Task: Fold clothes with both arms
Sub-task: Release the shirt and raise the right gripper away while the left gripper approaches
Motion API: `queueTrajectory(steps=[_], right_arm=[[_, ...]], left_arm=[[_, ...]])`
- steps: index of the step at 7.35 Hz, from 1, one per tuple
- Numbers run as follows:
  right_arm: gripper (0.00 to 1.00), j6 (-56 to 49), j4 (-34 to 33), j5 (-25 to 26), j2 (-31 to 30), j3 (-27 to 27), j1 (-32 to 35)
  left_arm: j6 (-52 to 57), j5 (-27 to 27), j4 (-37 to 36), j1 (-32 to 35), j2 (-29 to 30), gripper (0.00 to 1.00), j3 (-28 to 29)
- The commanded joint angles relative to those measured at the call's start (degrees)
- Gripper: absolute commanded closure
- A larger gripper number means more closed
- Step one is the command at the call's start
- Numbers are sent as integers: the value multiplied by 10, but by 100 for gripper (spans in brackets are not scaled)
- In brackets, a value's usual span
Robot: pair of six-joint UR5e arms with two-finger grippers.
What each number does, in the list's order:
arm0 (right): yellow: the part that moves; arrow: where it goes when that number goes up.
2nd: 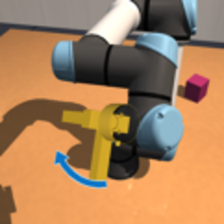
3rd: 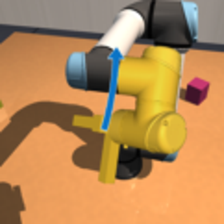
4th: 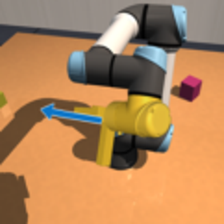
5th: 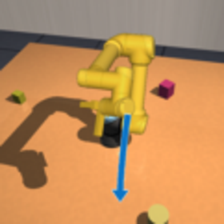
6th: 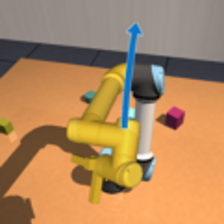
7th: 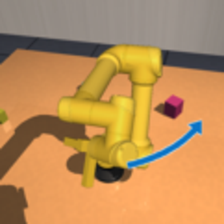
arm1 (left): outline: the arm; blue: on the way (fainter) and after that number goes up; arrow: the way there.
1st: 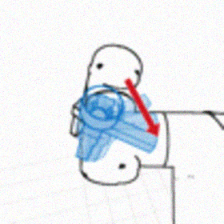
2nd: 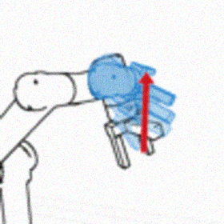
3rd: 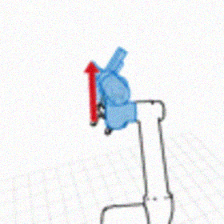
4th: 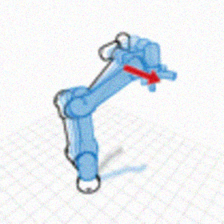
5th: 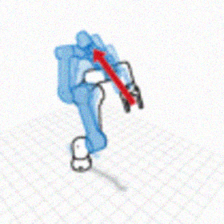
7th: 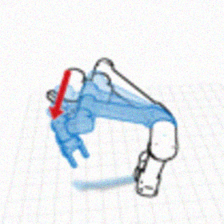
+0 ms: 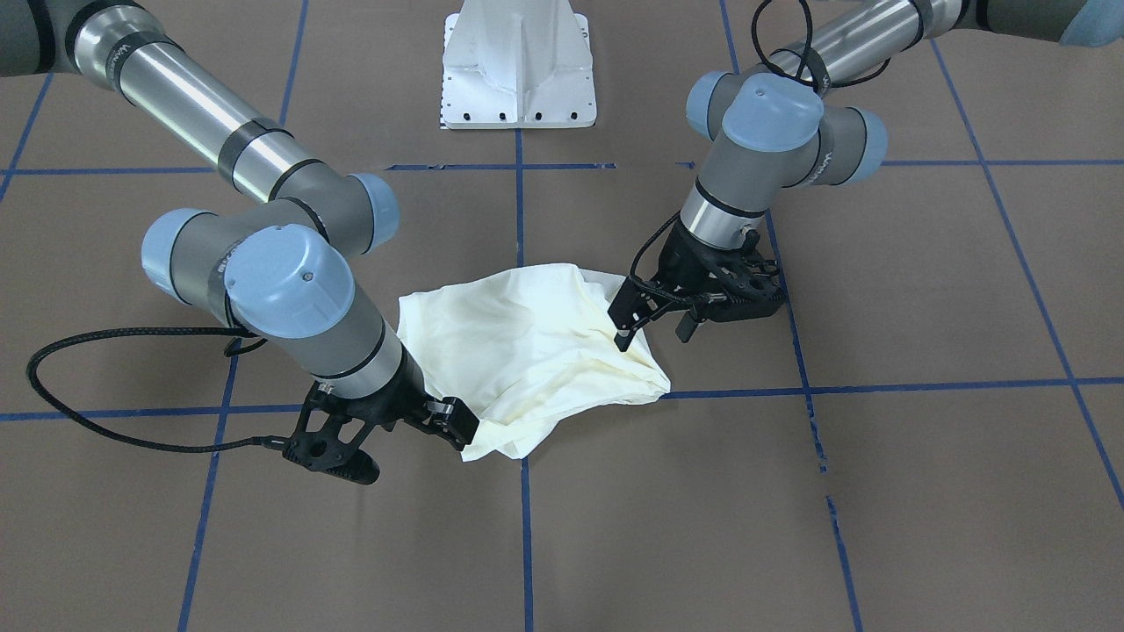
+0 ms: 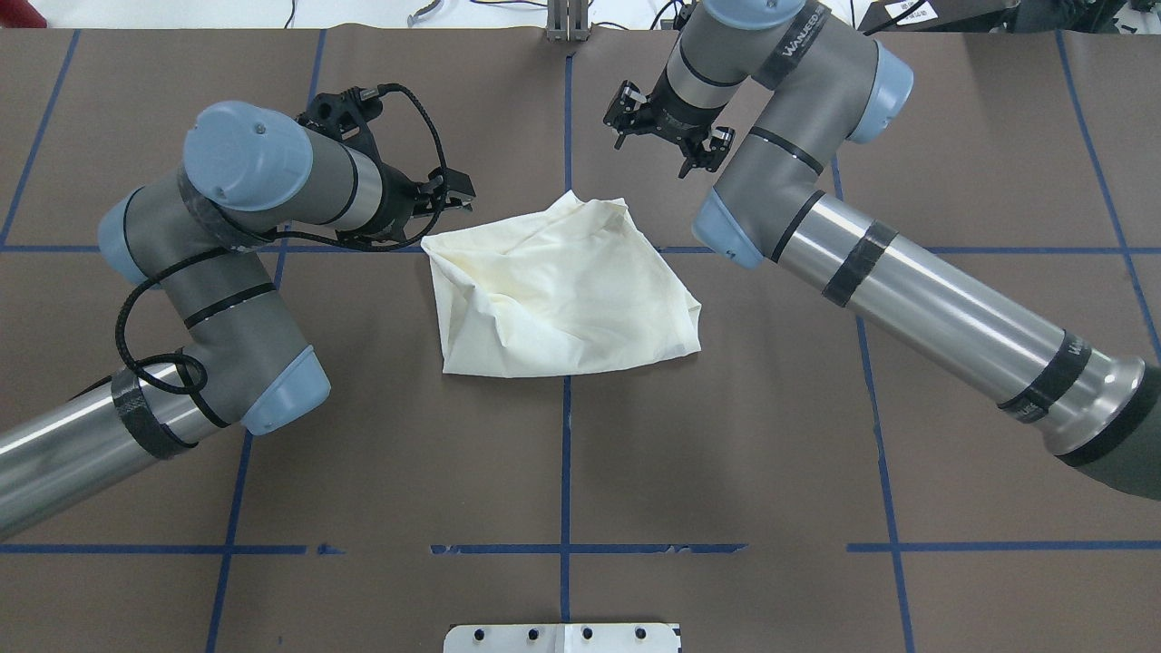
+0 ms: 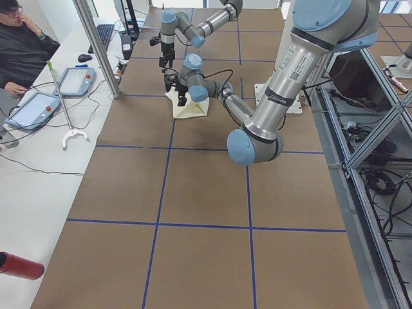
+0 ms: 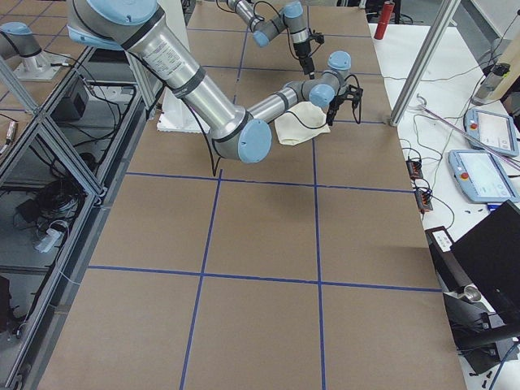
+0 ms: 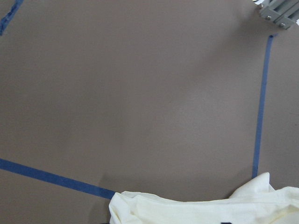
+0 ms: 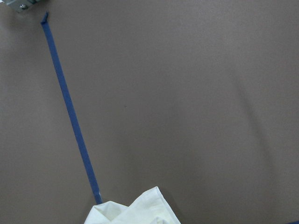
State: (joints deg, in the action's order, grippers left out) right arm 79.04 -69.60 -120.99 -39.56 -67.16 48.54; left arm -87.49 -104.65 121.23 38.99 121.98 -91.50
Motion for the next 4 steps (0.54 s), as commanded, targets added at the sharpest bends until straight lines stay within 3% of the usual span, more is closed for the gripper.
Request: queueTrajectory(steps=[1,4], right_arm=[[0,-53,-60,-5,-2,-26,9],[0,-57,-80,-5,-1,-39,16]], left_arm=[[-75,-2,126,-44,-28,0,10],[-104,1,229,-52,-31,0,58]])
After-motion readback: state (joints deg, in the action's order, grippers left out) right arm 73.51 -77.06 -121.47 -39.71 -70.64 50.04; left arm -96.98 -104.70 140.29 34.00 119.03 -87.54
